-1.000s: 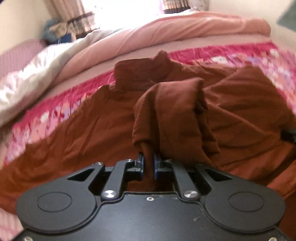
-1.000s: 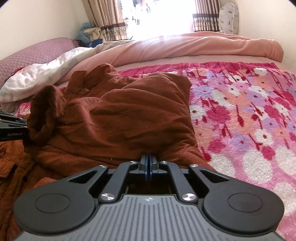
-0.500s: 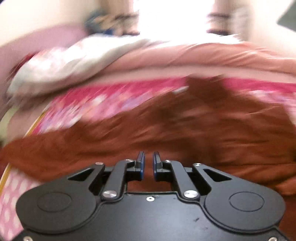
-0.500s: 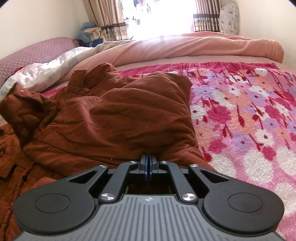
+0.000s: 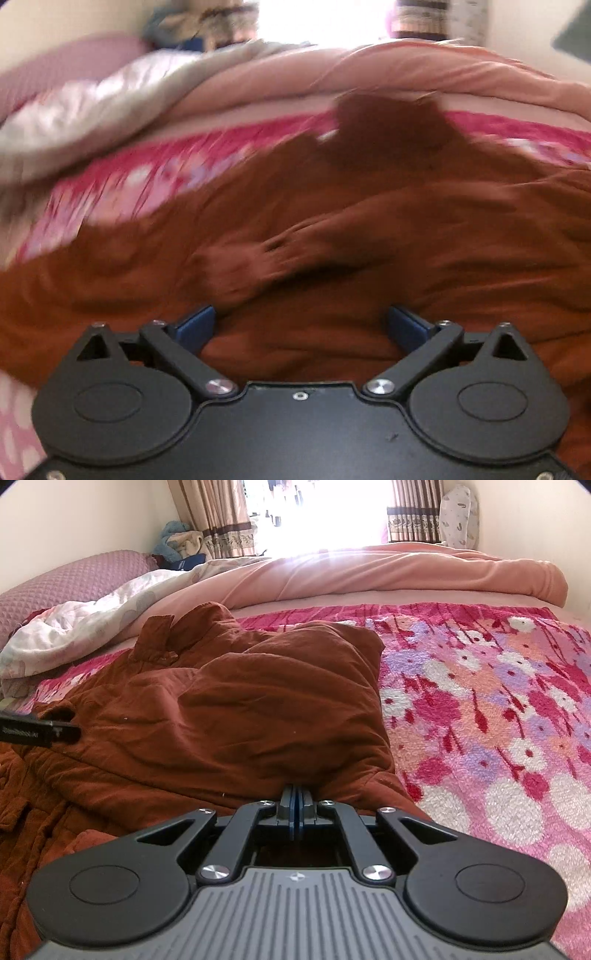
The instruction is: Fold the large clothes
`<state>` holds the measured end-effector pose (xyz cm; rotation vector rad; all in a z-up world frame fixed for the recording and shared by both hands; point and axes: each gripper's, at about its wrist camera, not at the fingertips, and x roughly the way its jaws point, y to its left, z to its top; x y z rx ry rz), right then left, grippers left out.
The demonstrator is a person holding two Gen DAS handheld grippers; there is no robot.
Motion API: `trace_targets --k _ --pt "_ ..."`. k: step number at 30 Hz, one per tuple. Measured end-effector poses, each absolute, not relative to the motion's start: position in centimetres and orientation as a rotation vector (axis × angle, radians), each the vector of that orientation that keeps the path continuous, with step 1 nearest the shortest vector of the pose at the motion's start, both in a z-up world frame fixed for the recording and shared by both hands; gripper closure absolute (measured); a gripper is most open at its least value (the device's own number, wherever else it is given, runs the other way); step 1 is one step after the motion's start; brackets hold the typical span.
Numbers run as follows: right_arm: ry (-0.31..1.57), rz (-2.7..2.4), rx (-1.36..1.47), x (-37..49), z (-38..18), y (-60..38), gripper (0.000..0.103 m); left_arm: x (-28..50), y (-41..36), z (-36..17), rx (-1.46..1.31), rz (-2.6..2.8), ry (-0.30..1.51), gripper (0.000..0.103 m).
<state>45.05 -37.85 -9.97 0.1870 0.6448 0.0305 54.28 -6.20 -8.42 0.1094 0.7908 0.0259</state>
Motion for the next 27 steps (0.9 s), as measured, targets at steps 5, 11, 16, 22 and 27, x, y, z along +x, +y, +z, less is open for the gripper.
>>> trace_targets --k 5,11,16,22,27 --pt "0.643 0.031 0.182 45.0 -10.0 -37.8 0.099 53.3 2.6 -7.2 -0.161 -0.001 0.798 0.000" --pt "0.643 0.020 0.152 45.0 -9.9 -37.2 0.099 49.9 16.1 -4.2 -0.218 0.219 0.647 0.000" --pt "0.651 -0.001 0.125 45.1 -9.7 -36.7 0.099 49.8 29.2 -5.8 -0.521 0.321 0.731 0.001" --pt "0.654 -0.038 0.022 45.2 -9.7 -35.1 0.099 51.4 35.1 -8.3 -0.690 0.280 0.760 0.014" --pt "0.669 -0.076 0.034 45.6 -9.5 -34.8 0.098 52.6 35.4 -8.8 -0.728 0.217 0.722 0.021"
